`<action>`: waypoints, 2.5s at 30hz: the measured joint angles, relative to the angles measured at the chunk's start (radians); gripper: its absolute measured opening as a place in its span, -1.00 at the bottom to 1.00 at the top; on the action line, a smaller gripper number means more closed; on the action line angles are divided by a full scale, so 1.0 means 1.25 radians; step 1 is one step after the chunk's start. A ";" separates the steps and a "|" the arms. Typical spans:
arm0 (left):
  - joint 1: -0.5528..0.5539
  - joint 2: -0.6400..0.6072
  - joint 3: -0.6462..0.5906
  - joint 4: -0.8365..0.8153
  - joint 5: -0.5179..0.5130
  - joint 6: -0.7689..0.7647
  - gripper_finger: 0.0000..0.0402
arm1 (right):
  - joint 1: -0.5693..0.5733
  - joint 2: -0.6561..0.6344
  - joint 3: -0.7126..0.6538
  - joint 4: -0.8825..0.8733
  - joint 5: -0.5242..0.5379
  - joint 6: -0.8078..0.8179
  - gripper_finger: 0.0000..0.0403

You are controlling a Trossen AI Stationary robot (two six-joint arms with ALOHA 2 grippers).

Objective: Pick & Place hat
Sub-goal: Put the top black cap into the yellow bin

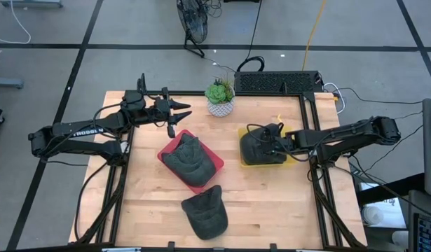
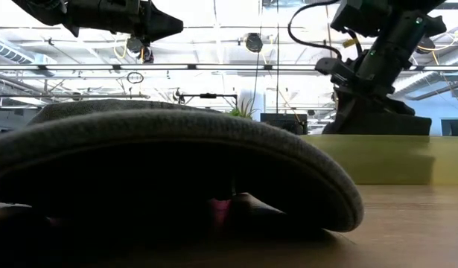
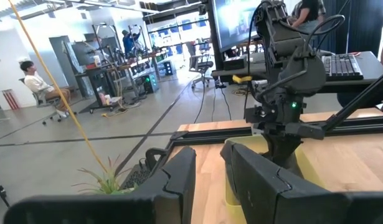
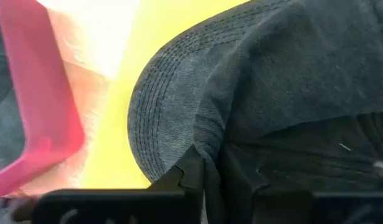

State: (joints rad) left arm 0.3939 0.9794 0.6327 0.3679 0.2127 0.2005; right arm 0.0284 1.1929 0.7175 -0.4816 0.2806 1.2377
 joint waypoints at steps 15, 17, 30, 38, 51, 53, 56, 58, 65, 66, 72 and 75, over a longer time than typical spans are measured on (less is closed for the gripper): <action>0.000 0.000 0.000 0.000 0.000 0.003 -0.46 | -0.010 -0.059 -0.022 0.037 -0.048 -0.043 -0.27; 0.000 0.000 0.000 0.000 0.000 0.003 -0.46 | -0.012 -0.083 -0.022 0.036 -0.061 -0.043 -0.24; 0.000 0.000 0.000 0.000 0.000 0.004 -0.46 | -0.006 -0.103 -0.022 0.054 -0.020 -0.101 -0.36; -0.001 0.000 0.000 0.000 0.000 0.003 -0.46 | -0.005 -0.006 -0.022 0.058 -0.056 -0.122 -0.48; -0.001 0.000 0.000 0.001 0.000 0.004 -0.46 | -0.040 -0.108 -0.023 0.075 -0.046 -0.184 -0.54; -0.001 0.000 0.000 0.001 0.000 0.004 -0.46 | -0.050 -0.142 -0.023 0.076 -0.017 -0.204 -0.54; -0.001 0.000 0.000 0.002 0.000 0.004 -0.46 | -0.068 -0.174 -0.022 0.055 0.047 -0.232 -0.54; -0.001 0.000 0.000 0.002 0.000 0.004 -0.46 | -0.083 -0.177 -0.022 0.027 0.081 -0.237 -0.54; -0.001 0.000 0.000 0.003 0.000 0.004 -0.46 | -0.118 -0.146 -0.110 0.090 0.053 -0.225 -0.54; -0.001 0.000 0.000 0.003 0.000 0.004 -0.46 | -0.122 -0.144 -0.125 0.101 0.047 -0.215 -0.54; -0.001 0.000 0.000 0.003 0.000 0.005 -0.46 | -0.128 -0.149 -0.202 0.136 0.021 -0.159 -0.54; -0.001 0.000 0.000 0.003 0.000 0.009 -0.46 | -0.128 -0.150 -0.206 0.140 0.005 -0.164 -0.54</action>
State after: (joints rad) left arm 0.3931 0.9791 0.6327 0.3717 0.2123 0.2119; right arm -0.1314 1.0058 0.4599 -0.3061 0.2870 1.0331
